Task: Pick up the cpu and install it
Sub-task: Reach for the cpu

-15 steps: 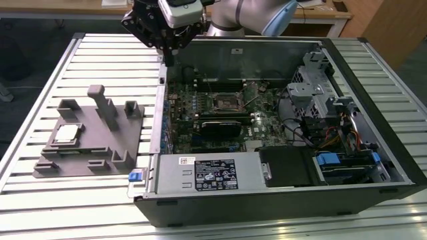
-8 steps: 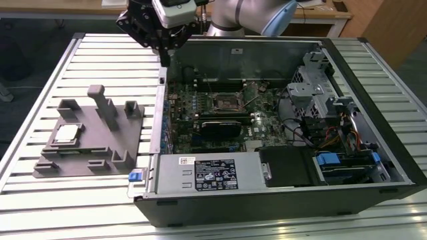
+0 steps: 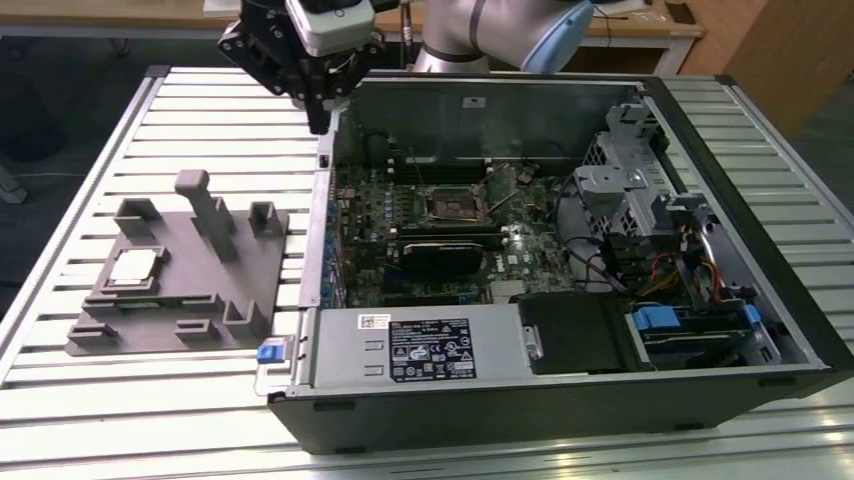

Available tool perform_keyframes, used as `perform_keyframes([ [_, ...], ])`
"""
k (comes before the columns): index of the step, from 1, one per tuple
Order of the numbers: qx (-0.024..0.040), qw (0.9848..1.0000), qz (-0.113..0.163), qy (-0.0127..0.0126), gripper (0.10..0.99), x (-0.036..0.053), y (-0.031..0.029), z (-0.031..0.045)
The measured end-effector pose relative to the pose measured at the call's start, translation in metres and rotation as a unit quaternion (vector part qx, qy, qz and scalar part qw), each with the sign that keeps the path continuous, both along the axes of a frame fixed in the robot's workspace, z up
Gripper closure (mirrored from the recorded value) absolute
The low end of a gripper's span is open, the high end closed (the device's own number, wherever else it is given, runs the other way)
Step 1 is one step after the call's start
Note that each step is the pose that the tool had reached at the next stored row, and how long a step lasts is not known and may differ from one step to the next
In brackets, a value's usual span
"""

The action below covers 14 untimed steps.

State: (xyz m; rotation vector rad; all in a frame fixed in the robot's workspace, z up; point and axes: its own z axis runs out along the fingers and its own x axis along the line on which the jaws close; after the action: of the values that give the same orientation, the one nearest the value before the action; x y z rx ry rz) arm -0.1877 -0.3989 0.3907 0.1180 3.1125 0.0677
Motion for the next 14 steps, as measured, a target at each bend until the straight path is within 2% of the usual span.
perform_keyframes([
  [14,0.0000,1.0000,0.000,0.0000,0.980,-0.0164,0.0000,-0.0002],
])
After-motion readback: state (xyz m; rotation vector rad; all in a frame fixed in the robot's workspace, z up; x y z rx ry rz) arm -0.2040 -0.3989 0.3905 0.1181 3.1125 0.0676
